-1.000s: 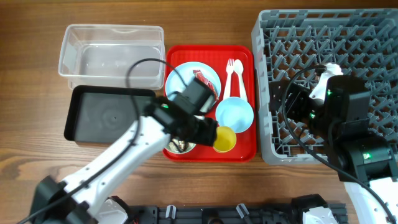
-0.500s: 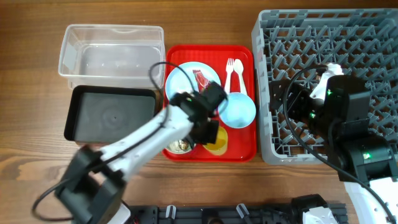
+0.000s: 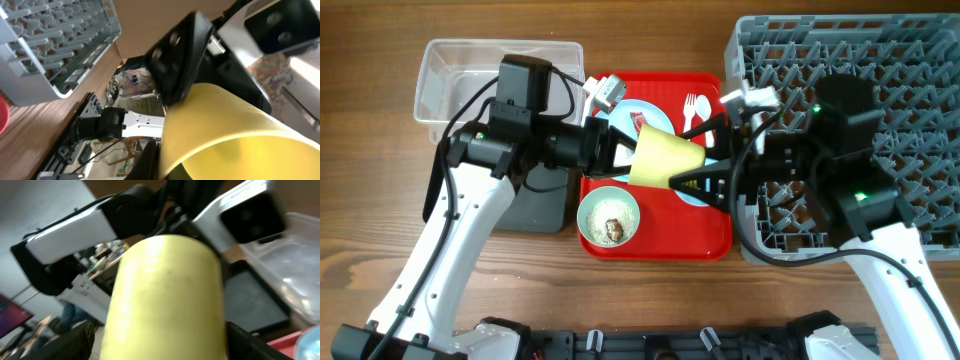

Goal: Sort waste into correct bins and load items into the dishwasher rack
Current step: 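Grasp the yellow cup with the right gripper and release the left gripper, then lower the yellow cup into the dish rack with the right gripper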

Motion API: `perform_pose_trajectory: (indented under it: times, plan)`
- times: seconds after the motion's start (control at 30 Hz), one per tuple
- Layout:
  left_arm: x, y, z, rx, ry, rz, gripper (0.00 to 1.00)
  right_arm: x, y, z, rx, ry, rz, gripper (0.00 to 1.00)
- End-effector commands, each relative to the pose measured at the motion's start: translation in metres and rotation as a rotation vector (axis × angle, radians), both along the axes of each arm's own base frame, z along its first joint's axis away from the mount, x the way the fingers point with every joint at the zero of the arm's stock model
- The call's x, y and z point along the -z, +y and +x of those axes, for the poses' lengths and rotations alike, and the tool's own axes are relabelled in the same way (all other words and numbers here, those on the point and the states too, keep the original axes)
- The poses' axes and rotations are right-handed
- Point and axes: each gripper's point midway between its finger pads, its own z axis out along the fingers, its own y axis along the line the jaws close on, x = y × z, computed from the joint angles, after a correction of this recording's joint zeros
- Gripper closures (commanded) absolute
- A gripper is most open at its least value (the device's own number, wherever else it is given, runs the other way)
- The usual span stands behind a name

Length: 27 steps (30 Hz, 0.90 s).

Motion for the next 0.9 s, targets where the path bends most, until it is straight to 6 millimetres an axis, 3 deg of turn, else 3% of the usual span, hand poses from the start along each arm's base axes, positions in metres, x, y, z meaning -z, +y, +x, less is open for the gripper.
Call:
perform_pose_trajectory:
  times: [0.0, 0.07, 0.1, 0.13, 0.17, 0.27, 0.33, 0.4, 0.43, 0.47, 0.53, 0.6, 0.67, 0.77, 0.87]
  plan:
    - [-0.014, 0.0, -0.001, 0.024, -0.091, -0.051, 0.96, -0.008, 0.008, -0.017, -0.09, -0.025, 0.024, 0.33]
    - [-0.014, 0.0, 0.0, 0.023, -0.101, -0.053, 0.96, -0.008, 0.008, -0.016, -0.087, -0.024, 0.023, 0.44]
    - [-0.014, 0.0, 0.0, 0.023, -0.1, -0.053, 0.96, -0.006, 0.008, -0.011, -0.059, -0.028, 0.013, 0.43]
    - [-0.014, 0.0, 0.0, 0.023, -0.099, -0.053, 0.96, -0.007, 0.007, -0.009, -0.051, -0.039, 0.014, 0.19]
    - [-0.014, 0.0, 0.0, 0.023, -0.099, -0.053, 0.96, -0.008, 0.006, -0.009, -0.051, -0.042, 0.015, 0.2]
    - [-0.014, 0.0, 0.0, 0.023, -0.1, -0.053, 0.95, -0.009, 0.005, -0.006, -0.032, -0.055, 0.015, 0.5]
    - [-0.014, 0.0, 0.0, 0.023, -0.096, -0.052, 0.8, -0.01, -0.004, 0.001, 0.026, -0.056, 0.004, 0.55]
    - [-0.014, 0.0, 0.0, 0.023, -0.096, -0.052, 0.44, -0.012, -0.027, 0.011, 0.121, -0.039, -0.004, 0.56]
    - [-0.014, 0.0, 0.0, 0.023, -0.097, -0.052, 0.18, -0.01, -0.041, 0.016, 0.181, -0.007, -0.016, 0.56]
    - [-0.014, 0.0, 0.0, 0.022, -0.098, -0.052, 0.01, 0.006, -0.061, 0.028, 0.31, 0.064, -0.072, 0.56]
    - [-0.014, 0.0, 0.0, 0.022, -0.097, -0.052, 0.0, 0.066, -0.117, 0.05, 0.674, 0.269, -0.313, 0.56]
    - [-0.014, 0.0, 0.0, 0.022, -0.097, -0.052, 0.0, 0.136, -0.193, 0.032, 1.056, 0.528, -0.689, 0.56]
    - [-0.013, 0.0, 0.002, 0.012, -0.104, -0.042, 0.0, 0.155, -0.231, 0.014, 1.233, 0.616, -0.872, 0.54]
    - [-0.006, -0.001, 0.009, -0.025, -0.115, -0.001, 0.0, 0.184, -0.243, -0.008, 1.212, 0.774, -1.043, 0.53]
    - [-0.005, -0.001, 0.009, -0.025, -0.111, 0.0, 0.0, 0.216, -0.234, -0.002, 1.084, 0.918, -1.112, 0.55]
